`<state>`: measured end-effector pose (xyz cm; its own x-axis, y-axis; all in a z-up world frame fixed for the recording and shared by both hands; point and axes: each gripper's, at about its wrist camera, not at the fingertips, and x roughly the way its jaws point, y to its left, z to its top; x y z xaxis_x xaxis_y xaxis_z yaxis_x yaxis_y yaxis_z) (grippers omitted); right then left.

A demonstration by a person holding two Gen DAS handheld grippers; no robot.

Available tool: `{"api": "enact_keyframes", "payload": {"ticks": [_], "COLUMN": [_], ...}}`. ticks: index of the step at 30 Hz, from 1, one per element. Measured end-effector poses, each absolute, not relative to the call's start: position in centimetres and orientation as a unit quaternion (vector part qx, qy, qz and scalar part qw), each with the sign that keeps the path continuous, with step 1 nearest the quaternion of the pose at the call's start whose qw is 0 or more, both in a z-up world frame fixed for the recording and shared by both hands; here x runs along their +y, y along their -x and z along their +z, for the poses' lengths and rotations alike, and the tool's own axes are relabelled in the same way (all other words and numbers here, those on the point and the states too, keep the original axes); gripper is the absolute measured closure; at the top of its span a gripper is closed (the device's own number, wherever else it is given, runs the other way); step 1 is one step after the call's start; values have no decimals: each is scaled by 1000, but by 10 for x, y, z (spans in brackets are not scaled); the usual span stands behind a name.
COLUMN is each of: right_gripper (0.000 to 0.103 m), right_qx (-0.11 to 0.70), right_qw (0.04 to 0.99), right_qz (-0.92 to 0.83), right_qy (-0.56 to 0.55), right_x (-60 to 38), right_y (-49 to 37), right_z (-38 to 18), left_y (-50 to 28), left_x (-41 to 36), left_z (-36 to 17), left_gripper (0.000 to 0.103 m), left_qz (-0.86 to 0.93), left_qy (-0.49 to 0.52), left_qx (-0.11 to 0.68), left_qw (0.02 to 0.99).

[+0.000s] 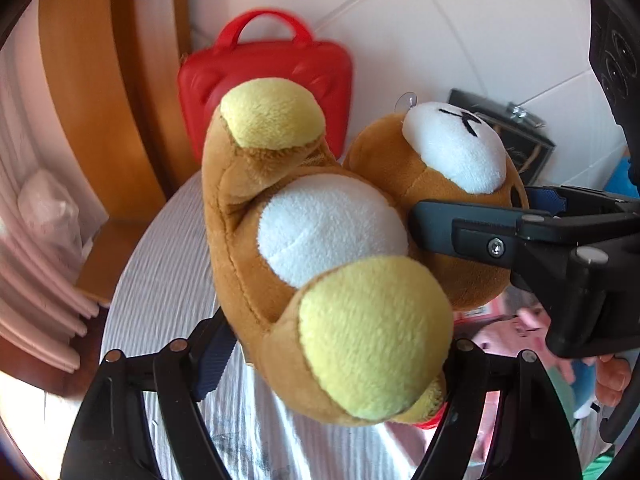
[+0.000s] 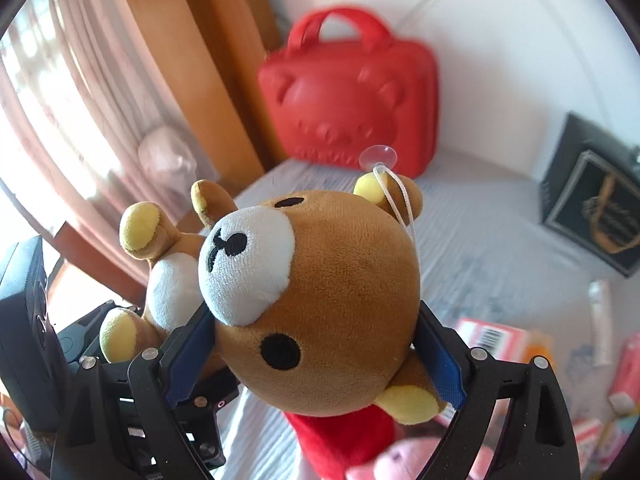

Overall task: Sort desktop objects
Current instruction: 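Lift and carry the bear plush over the blue crate with both tools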

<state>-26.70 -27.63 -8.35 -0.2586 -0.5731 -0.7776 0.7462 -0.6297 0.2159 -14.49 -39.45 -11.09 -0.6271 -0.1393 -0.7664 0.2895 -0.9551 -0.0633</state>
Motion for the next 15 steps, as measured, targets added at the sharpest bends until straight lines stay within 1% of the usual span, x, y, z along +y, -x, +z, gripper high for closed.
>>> {"api": "enact_keyframes", "payload": {"ticks": [8,15], "right_gripper": [11,11], "right_qx": [80,62], "right_qw": [362,301], "right_qz": [-842,-878], "right_qy": [-392,-366], "right_x": [-191,-107], "right_y": [232,207], "right_z": [-8,28], "left_y": [128,123], "left_x": [-322,-251], "left_z": [-48,-19], "left_gripper": [25,25], "left_qz": [-927,-940], "left_qy": [-368,-341], "left_qx": [49,15], "left_qw": [50,-16]}}
